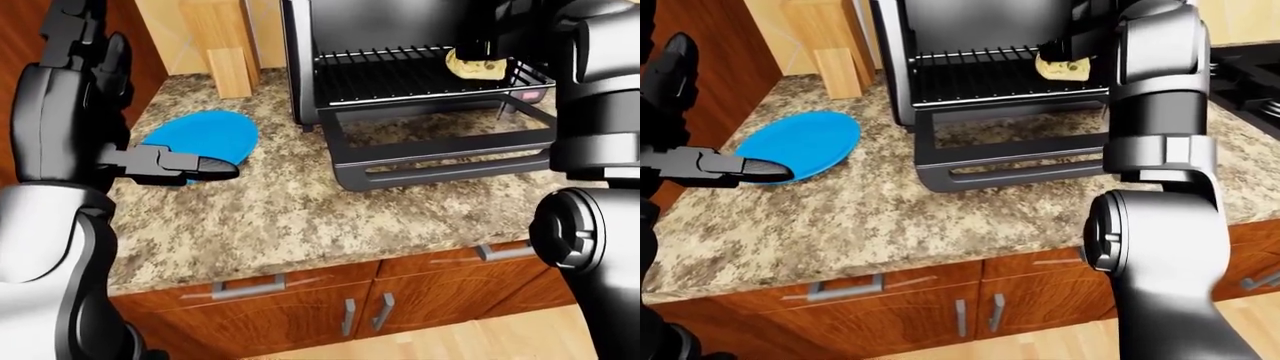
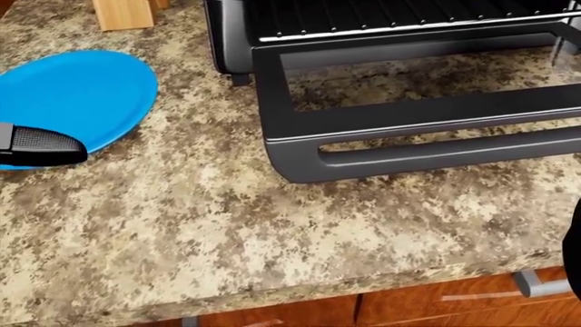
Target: Pick the scone from the rack and place it on the plate on the counter.
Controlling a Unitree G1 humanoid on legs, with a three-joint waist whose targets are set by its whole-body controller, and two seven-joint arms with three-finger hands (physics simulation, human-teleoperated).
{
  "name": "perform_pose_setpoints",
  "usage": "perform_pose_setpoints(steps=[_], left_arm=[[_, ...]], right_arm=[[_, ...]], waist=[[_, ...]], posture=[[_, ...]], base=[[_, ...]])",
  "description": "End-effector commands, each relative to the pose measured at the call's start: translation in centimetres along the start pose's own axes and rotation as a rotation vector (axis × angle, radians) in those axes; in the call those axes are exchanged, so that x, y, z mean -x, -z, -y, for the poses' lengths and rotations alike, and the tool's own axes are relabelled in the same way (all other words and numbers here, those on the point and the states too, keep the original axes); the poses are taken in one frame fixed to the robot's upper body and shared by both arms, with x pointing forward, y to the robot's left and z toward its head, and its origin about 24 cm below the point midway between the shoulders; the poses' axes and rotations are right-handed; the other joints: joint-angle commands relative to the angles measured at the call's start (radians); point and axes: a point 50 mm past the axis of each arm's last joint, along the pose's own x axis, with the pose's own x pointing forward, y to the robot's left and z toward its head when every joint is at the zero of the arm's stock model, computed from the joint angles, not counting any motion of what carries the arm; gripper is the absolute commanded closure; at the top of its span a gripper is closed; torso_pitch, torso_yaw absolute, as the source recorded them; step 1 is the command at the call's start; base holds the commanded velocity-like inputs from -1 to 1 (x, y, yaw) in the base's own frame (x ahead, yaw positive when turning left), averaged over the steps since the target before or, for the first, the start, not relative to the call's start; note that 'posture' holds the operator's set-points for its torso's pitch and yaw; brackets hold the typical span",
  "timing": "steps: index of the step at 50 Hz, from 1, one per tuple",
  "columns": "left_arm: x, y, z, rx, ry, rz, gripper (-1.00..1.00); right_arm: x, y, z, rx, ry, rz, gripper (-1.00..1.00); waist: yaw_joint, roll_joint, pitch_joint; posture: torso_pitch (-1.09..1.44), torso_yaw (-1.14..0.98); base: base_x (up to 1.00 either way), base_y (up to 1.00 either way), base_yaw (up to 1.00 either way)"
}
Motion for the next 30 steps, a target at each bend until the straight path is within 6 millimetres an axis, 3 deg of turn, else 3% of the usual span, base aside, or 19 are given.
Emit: perform_pose_setpoints(steps=[1, 15, 30], left_arm=[[-0.1, -1.1, -0.3, -0.015, -0.022, 0.068, -1.00], [-0.4, -1.3, -0.2, -0.015, -0.015, 0.071, -1.00], [-0.3, -1.1, -0.1, -0.013, -0.013, 0.069, -1.00]], right_arm=[[1.3, -2.9, 1.1, -0.014, 0.032, 0.117, 1.00], [2.4, -3.8, 1.2, -0.016, 0.030, 0.161, 1.00], [6.8, -5.4, 1.7, -0.037, -0.005, 0.252, 1.00]], waist=[[0.000, -0.002, -0.029], [-0.001, -0.001, -0.027], [0.001, -0.001, -0.023]], posture=[[0.00, 0.00], [0.00, 0.00], [0.00, 0.00]], base=[[0.00, 0.00, 0.00], [0.00, 0.00, 0.00], [0.00, 0.00, 0.00]])
